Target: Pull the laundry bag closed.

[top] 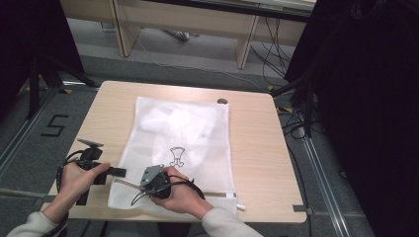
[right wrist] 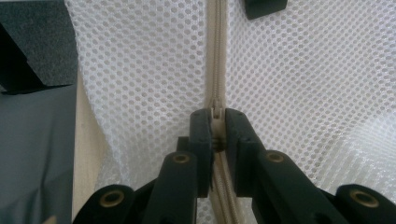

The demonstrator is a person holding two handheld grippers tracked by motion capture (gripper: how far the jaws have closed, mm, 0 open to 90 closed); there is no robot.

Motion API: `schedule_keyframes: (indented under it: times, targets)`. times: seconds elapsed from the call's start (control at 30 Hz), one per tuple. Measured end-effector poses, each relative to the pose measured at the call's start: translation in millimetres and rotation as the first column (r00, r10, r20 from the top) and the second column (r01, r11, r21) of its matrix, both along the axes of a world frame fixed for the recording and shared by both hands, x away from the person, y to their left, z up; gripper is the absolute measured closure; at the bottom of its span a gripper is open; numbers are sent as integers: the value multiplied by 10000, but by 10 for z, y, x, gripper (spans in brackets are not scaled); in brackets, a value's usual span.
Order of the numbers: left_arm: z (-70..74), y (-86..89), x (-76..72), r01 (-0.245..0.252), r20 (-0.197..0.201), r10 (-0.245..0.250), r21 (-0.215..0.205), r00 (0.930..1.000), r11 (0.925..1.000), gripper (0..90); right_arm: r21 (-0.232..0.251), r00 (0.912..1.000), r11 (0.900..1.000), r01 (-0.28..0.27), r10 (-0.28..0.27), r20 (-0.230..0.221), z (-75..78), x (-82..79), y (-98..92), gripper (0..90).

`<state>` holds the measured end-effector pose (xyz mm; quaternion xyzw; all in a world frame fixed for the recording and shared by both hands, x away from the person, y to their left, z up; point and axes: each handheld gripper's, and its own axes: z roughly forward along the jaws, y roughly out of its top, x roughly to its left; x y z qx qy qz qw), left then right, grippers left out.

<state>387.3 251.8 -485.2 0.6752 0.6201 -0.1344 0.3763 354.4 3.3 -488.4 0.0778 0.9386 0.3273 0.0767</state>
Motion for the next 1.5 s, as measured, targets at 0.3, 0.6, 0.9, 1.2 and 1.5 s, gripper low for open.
schedule_keyframes:
  times: [0.3,0.6,0.9,1.2,1.5]
  targets:
    - [1,0,0,-30,12,30,18,10000,10000,859,16,9997,9998,206,-205,-113,-3,-11,-65,827]
    - [-15,37,18,305,364,-311,172,9989,9994,859,-140,9999,9998,131,-132,-54,-10,2,-123,826]
    - [-19,48,18,401,366,-411,277,9985,9988,859,-138,9992,9993,339,-342,-193,3,-2,-177,827]
    - [-8,21,6,-35,-5,36,53,10000,10000,858,-160,9995,9996,215,-219,-216,2,15,-221,827]
    - [-22,48,22,239,304,-245,184,9992,9995,858,-255,9992,9991,324,-330,-221,4,18,-288,827]
